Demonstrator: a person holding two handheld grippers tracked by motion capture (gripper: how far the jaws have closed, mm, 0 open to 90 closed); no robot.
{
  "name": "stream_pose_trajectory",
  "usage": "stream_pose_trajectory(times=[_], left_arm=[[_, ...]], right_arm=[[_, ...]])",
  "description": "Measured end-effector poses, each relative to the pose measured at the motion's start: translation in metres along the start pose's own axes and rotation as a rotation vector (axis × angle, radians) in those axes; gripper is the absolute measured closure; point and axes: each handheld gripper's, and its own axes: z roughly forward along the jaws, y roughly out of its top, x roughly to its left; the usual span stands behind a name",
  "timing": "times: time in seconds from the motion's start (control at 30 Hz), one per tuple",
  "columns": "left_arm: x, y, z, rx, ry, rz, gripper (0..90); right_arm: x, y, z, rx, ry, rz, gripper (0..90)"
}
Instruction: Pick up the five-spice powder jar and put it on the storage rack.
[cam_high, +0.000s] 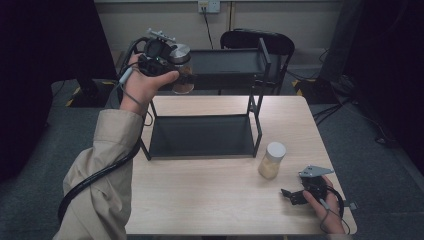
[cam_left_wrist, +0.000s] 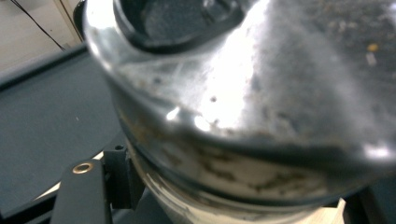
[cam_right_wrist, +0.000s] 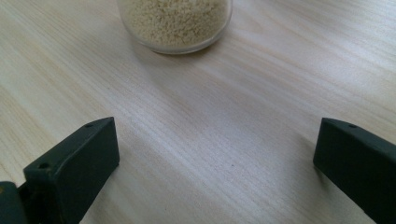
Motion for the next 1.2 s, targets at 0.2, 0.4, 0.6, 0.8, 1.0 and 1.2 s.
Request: stream_pose_trajectory(times=[0.2, 0.4, 0.6, 0.8, 1.0, 1.2], left_arm=[[0.003, 0.013, -0.001, -0.001, 0.01, 0.002, 29.5], [0.009, 0.024, 0.006, 0.003, 0.021, -0.004, 29.5], [0.014, 0.037, 0.015, 0.008, 0.032, -0.006, 29.5], [0.02, 0.045, 0.025, 0.012, 0.04, -0.014, 29.5], [0.026, 0.049, 0.034, 0.008, 0.058, -0.03, 29.6], [0.029, 0.052, 0.042, 0.01, 0.077, -0.039, 29.6]], right_arm=[[0.0, 0.0, 0.0, 0.0, 0.0, 0.0, 0.0], [0.0, 0.0, 0.0, 0.0, 0.0, 0.0, 0.0], [0.0, 0.0, 0.0, -0.001, 0.0, -0.003, 0.0], [0.0, 0.0, 0.0, -0.001, 0.0, -0.002, 0.0], [0.0, 0.0, 0.0, -0.001, 0.0, -0.002, 0.0], [0.0, 0.0, 0.0, -0.001, 0.0, -0.001, 0.0]])
